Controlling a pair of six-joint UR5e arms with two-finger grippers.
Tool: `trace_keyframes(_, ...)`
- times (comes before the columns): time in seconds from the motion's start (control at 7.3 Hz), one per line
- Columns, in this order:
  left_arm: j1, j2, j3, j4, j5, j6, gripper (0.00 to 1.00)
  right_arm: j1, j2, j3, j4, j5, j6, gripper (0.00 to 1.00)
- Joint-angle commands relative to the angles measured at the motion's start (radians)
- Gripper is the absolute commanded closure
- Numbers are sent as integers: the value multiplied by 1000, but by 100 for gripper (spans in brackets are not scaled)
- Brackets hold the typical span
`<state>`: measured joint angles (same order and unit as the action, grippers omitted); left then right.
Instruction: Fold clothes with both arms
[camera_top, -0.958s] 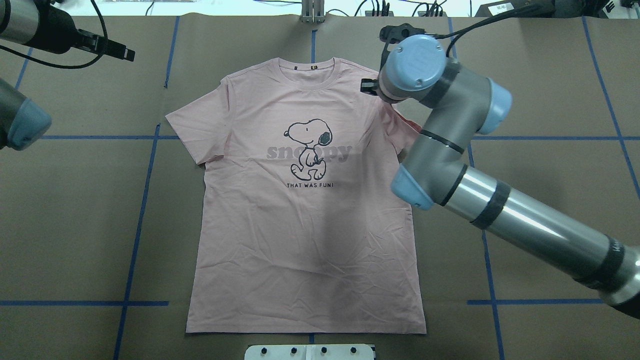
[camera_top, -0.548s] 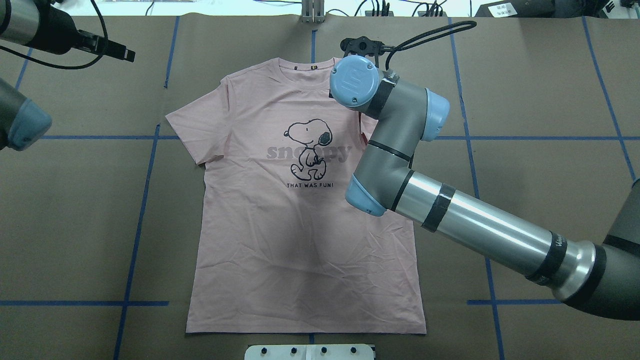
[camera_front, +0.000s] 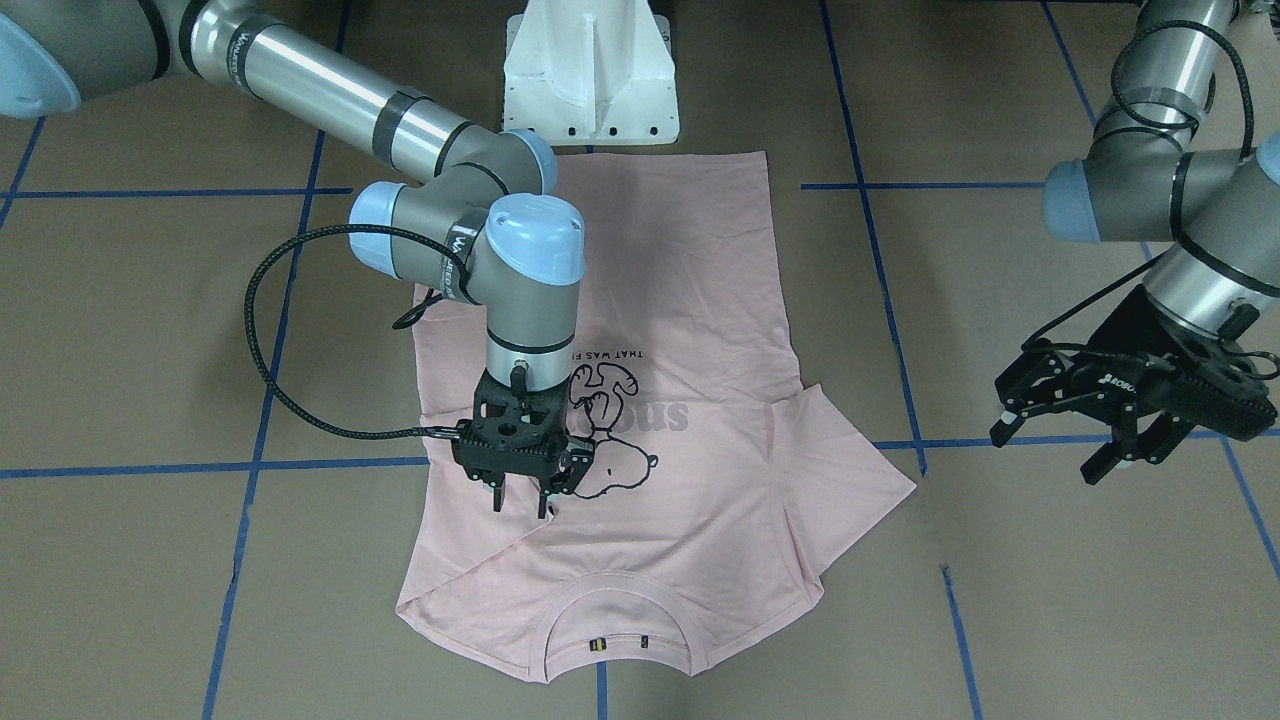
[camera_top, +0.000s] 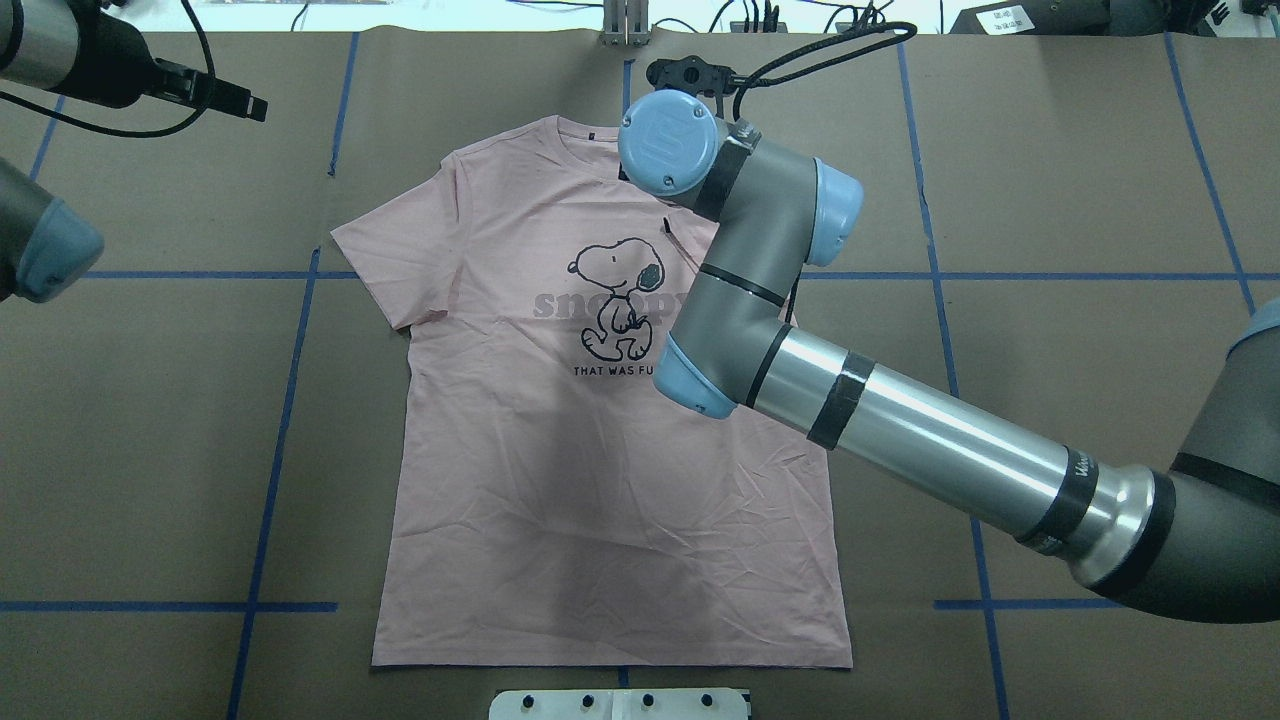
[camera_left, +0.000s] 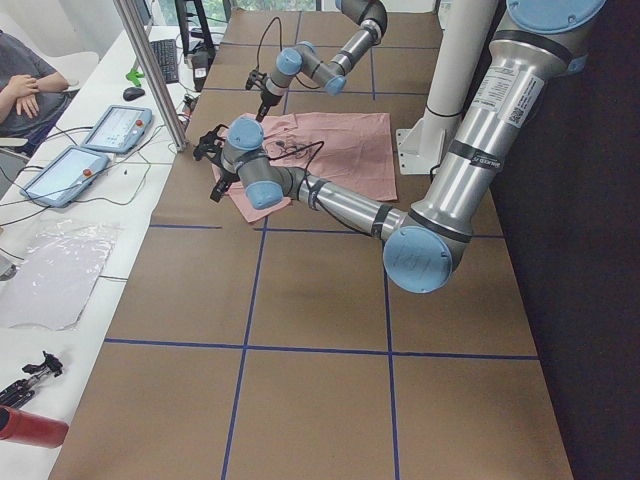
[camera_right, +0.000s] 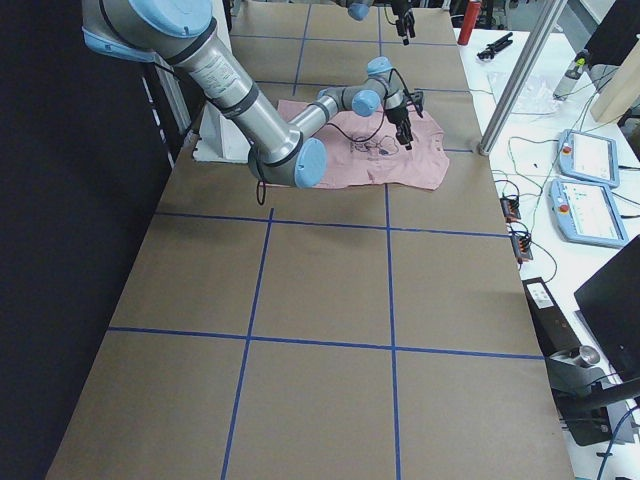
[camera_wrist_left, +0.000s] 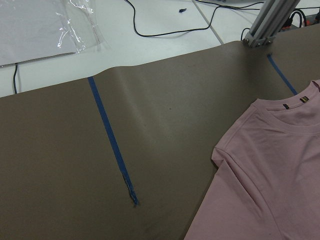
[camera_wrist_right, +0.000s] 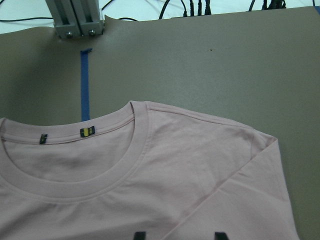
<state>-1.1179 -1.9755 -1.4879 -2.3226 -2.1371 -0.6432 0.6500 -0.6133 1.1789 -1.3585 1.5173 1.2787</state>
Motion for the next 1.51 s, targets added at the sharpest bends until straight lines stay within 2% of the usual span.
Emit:
trace_keyframes(0.0,47,-2,8,-3,72,-82,0,68,32,2,-46,175,-100,1)
trace_keyframes(0.14,99,-6,14,0,145,-181,1,124,20,8,-44,269,-195,1)
trace_keyframes(0.27,127,-9,20,-4,164,-282,14,198,-41,55,-30,390,-337,0)
trace_keyframes(0.41,145,-8,20,-1,178,-311,23,268,-139,129,2,474,-458,0)
trace_keyframes(0.55,173,-9,52,-9,248,-344,28,342,-264,184,106,563,-552,0)
trace_keyframes(0.68,199,-16,92,-14,293,-364,32,396,-346,191,177,646,-570,0)
trace_keyframes(1.1,242,-58,240,-99,373,-366,36,410,-379,245,194,652,-570,0)
trace_keyframes(1.37,257,-60,261,-121,373,-366,36,412,-381,245,193,650,-568,0)
